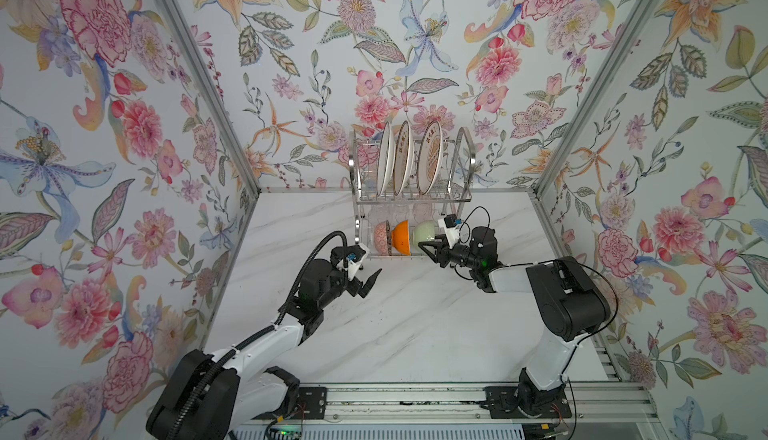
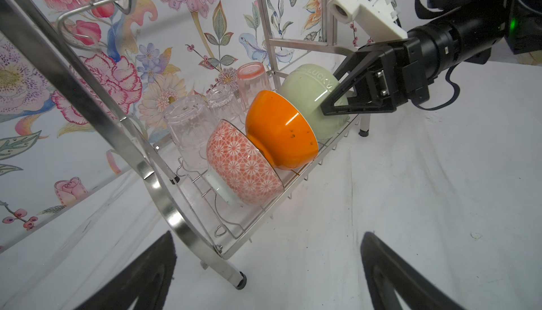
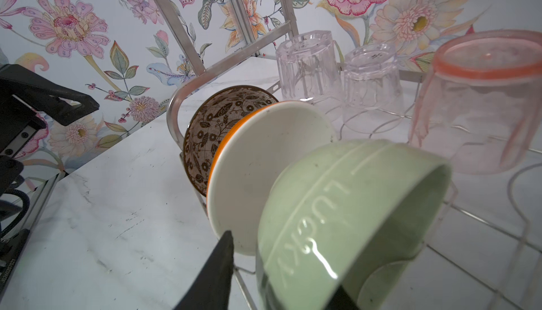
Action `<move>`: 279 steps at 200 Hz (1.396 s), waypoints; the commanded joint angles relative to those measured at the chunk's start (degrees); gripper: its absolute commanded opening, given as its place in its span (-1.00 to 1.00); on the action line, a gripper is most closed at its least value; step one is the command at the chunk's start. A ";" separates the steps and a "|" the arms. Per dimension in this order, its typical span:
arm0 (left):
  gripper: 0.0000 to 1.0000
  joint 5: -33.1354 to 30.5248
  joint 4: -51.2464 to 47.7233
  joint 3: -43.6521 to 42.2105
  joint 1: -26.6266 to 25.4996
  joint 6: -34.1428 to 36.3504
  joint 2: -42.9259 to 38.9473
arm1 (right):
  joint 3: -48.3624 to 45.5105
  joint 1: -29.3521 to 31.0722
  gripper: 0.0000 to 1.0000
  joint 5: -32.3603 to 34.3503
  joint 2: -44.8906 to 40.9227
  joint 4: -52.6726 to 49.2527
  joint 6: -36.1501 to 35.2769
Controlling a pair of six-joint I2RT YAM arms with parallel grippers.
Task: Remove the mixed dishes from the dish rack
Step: 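Close the right gripper on the rim of the pale green bowl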
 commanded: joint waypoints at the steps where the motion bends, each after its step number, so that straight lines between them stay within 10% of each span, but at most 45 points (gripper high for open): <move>1: 0.99 -0.85 0.84 1.12 -0.82 0.10 0.36 | 2.12 -0.71 -0.34 -2.49 1.98 1.70 -0.34; 279: 0.99 -1.54 1.12 1.29 -1.30 0.57 2.11 | 3.46 -1.21 -0.67 -5.88 5.81 12.85 6.84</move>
